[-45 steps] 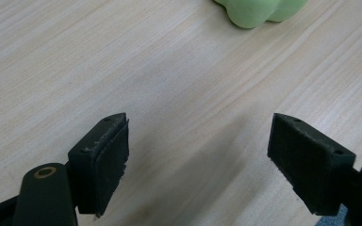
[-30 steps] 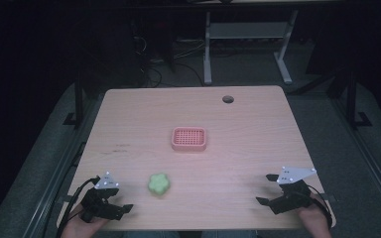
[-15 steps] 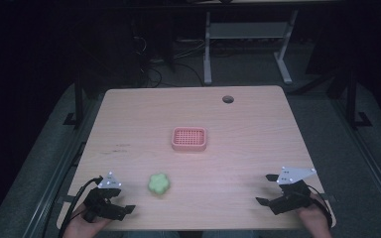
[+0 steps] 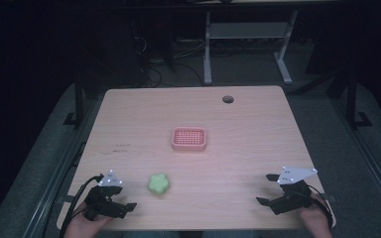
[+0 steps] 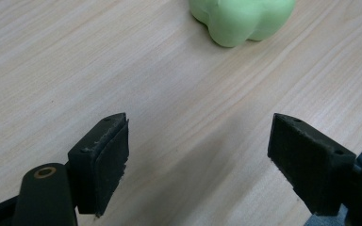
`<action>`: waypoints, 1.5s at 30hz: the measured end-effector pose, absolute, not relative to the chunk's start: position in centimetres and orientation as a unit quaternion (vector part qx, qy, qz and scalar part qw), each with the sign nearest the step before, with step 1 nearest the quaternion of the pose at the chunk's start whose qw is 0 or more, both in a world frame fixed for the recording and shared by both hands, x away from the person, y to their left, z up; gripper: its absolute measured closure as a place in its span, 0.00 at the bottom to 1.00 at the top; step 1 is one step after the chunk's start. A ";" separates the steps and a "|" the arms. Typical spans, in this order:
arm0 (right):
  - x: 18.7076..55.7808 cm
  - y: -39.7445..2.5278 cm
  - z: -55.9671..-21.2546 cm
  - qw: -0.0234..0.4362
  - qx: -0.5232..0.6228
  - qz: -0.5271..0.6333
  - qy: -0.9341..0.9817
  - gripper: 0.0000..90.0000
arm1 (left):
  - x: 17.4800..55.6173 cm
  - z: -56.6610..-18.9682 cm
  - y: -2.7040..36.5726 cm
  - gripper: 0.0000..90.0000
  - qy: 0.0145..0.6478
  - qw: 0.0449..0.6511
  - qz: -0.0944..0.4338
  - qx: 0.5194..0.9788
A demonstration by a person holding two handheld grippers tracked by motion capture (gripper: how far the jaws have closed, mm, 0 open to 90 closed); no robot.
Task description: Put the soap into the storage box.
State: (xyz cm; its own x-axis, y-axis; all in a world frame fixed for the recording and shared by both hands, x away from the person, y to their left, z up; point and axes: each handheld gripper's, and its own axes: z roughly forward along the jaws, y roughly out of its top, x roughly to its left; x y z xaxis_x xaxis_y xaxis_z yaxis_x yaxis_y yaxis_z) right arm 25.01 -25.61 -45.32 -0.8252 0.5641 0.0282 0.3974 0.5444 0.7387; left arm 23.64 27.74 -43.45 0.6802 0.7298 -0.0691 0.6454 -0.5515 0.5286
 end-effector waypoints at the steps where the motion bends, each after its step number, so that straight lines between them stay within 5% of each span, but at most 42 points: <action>1: 25.0 -25.6 -45.3 0.107 0.276 0.390 0.872 0.15 | 23.6 -43.5 27.7 0.24 0.392 0.266 0.079 0.877; 45: 25.0 -26.0 -45.3 0.103 0.284 0.397 0.866 0.15 | 28.1 -40.9 19.9 0.21 0.358 0.191 0.058 0.912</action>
